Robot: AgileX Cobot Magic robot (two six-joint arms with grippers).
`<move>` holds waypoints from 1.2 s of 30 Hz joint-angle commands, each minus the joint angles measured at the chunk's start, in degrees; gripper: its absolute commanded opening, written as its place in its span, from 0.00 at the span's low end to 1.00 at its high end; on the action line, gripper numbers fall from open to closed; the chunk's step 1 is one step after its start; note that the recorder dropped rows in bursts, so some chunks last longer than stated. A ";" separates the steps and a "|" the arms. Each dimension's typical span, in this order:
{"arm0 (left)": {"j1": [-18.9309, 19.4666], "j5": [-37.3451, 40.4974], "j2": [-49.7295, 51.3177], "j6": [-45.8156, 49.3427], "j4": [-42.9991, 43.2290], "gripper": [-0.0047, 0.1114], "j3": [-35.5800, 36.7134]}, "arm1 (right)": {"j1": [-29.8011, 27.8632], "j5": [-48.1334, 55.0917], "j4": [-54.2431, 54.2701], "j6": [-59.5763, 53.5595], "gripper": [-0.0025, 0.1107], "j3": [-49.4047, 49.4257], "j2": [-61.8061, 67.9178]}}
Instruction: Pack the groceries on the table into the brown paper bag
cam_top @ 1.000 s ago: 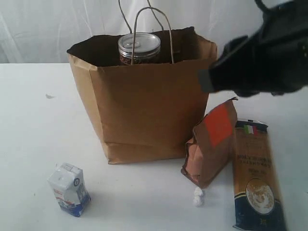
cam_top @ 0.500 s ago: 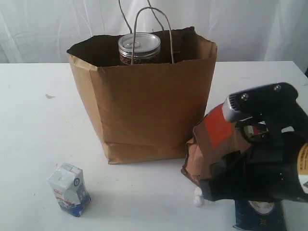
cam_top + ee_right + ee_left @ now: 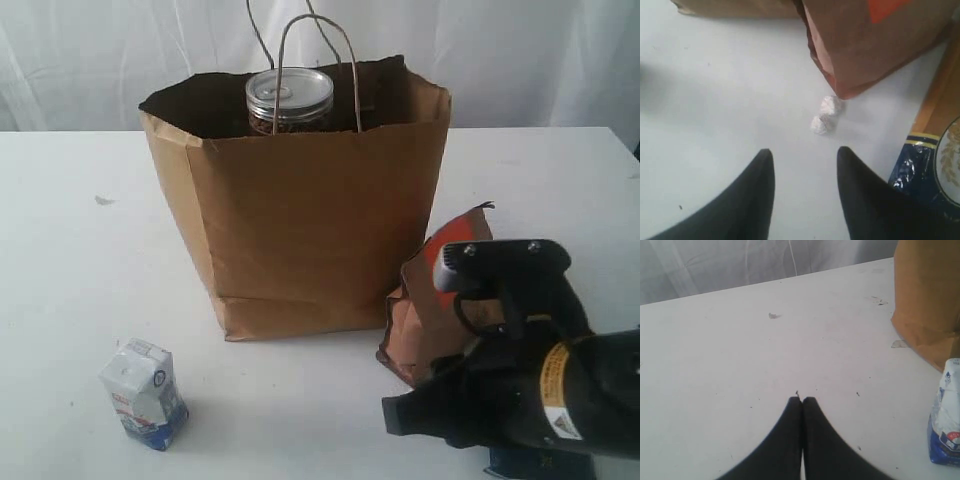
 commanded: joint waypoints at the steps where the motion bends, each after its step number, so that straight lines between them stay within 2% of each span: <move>1: 0.18 -0.17 -0.29 -0.07 -0.03 0.04 0.24 | 0.22 -3.34 -0.61 1.25 0.36 0.18 6.52; 7: 0.18 -0.17 -0.29 -0.07 -0.03 0.04 0.24 | 0.22 -11.84 -0.47 2.71 0.36 0.18 14.84; 15: 0.18 -0.17 -0.29 -0.07 -0.03 0.04 0.24 | -1.49 -14.69 -0.87 4.24 0.36 -0.05 22.37; 29: 0.18 -0.17 -0.29 -0.07 -0.03 0.04 0.24 | -5.85 -16.54 -1.25 4.24 0.36 -0.05 22.88; 36: 0.18 -0.17 -0.29 -0.07 -0.03 0.04 0.24 | -6.06 -17.94 -1.25 4.24 0.36 -0.05 23.71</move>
